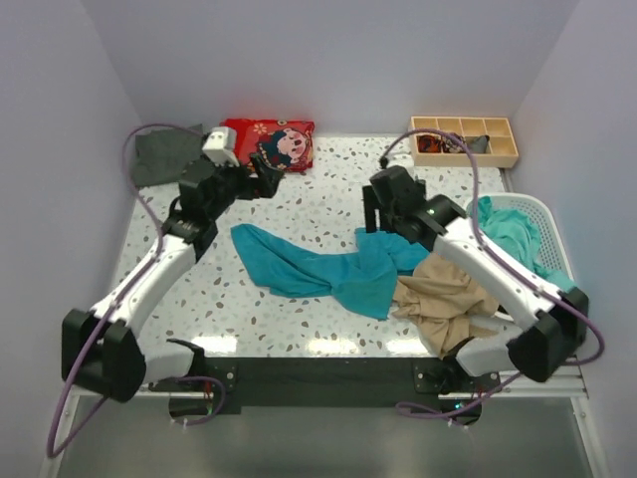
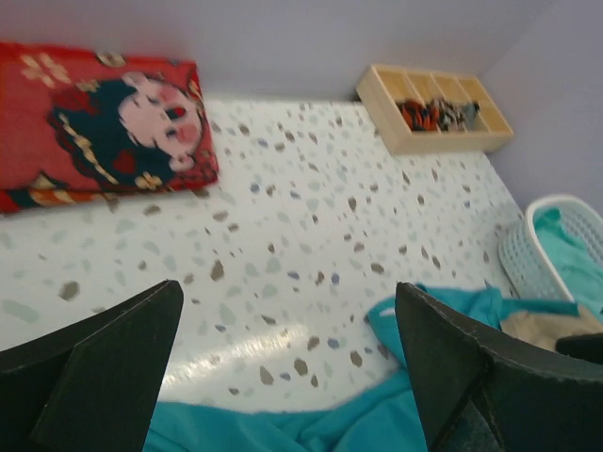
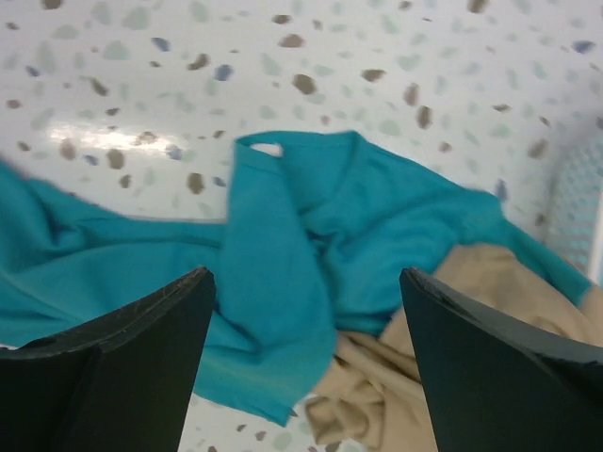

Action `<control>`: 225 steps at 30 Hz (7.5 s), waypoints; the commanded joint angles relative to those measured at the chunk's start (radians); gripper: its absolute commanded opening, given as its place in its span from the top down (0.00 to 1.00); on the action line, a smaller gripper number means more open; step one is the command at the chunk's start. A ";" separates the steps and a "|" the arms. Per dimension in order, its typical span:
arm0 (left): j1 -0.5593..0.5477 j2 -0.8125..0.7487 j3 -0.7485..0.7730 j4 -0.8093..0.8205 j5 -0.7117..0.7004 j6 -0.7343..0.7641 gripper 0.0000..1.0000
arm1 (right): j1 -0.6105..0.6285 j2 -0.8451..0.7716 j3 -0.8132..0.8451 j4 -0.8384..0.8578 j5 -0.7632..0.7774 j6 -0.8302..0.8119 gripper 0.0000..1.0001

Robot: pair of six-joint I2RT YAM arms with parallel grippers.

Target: Fold and stack the t-shirts

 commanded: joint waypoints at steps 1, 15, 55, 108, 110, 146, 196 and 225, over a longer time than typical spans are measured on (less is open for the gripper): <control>-0.056 0.184 -0.015 0.083 0.305 -0.062 0.00 | 0.002 -0.251 -0.179 -0.105 0.279 0.198 0.17; -0.315 0.531 -0.020 0.159 0.299 -0.065 0.00 | 0.002 -0.399 -0.502 -0.250 0.316 0.496 0.16; -0.367 0.607 -0.024 0.147 0.230 -0.025 0.00 | -0.044 -0.160 -0.520 -0.118 0.293 0.474 0.25; -0.367 0.611 0.058 0.024 0.244 0.073 0.00 | -0.289 -0.151 -0.385 -0.373 0.344 0.332 0.53; -0.366 0.619 0.060 0.013 0.247 0.082 0.00 | -0.297 -0.137 -0.382 -0.373 0.336 0.327 0.73; -0.364 0.694 0.200 -0.033 0.294 0.073 0.00 | -0.461 -0.537 -0.135 0.451 1.077 -0.283 1.00; -0.314 0.647 0.146 -0.008 0.222 0.054 0.00 | -0.564 -0.194 -0.332 0.121 -0.681 -0.082 0.24; -0.303 0.369 -0.374 0.068 0.155 -0.041 0.00 | -0.248 0.040 -0.339 0.213 -0.825 -0.101 1.00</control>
